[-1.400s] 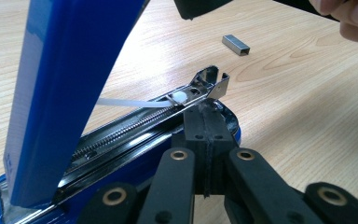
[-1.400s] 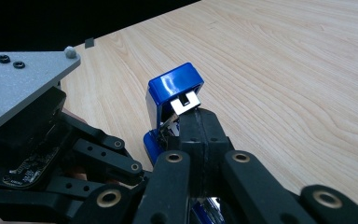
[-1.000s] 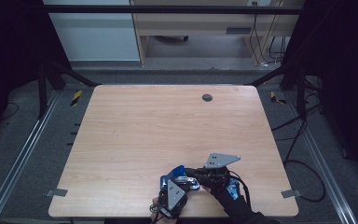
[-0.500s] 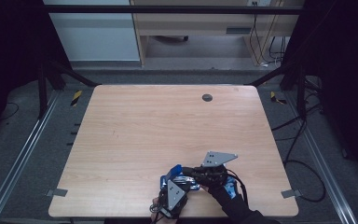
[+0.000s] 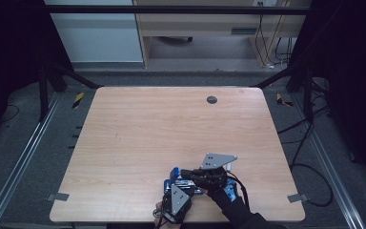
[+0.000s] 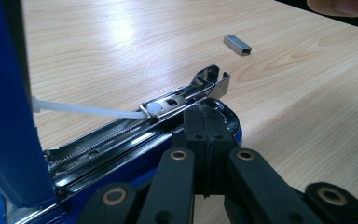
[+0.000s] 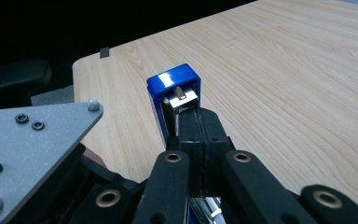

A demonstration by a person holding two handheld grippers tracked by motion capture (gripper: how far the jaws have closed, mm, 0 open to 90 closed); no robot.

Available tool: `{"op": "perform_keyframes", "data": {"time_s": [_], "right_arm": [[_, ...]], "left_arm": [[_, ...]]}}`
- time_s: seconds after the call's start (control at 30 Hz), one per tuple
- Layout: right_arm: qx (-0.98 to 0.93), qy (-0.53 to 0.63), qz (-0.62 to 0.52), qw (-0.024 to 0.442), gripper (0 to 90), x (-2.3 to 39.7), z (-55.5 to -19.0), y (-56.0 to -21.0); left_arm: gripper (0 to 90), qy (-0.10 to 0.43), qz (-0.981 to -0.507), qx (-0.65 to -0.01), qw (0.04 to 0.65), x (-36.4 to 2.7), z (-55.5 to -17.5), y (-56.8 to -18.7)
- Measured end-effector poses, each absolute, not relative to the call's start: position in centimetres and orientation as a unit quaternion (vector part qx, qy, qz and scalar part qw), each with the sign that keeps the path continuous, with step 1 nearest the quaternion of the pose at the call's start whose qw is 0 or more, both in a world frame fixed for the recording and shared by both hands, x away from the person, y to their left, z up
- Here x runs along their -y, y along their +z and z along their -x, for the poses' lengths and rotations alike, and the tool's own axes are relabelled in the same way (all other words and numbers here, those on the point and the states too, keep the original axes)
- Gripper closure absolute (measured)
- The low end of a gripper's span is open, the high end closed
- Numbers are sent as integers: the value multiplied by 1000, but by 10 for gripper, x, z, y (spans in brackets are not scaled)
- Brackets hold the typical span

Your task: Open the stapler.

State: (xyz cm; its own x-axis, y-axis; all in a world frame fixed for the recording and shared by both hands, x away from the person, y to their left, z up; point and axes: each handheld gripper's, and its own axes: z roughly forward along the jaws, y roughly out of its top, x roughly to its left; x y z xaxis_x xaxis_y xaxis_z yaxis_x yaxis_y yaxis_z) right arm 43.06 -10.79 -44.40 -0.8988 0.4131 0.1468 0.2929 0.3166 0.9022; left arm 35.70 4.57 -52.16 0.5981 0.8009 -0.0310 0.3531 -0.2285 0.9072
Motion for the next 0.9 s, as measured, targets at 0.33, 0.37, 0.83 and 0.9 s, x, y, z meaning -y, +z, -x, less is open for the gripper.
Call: {"op": "perform_keyframes", "data": {"time_s": [0.33,0.37,0.83,0.9], "right_arm": [[-810,545,-212,50,899,100,-433,-443],[-810,545,-211,49,899,99,-433,-442],[-809,547,-209,41,899,96,-436,-443],[-810,547,-207,38,899,94,-436,-443]], "left_arm": [[897,231,-749,-385,487,-46,-357,-522],[896,231,-749,-385,487,-46,-357,-522],[896,232,-749,-386,487,-46,-357,-522],[897,232,-749,-385,486,-46,-357,-522]]}}
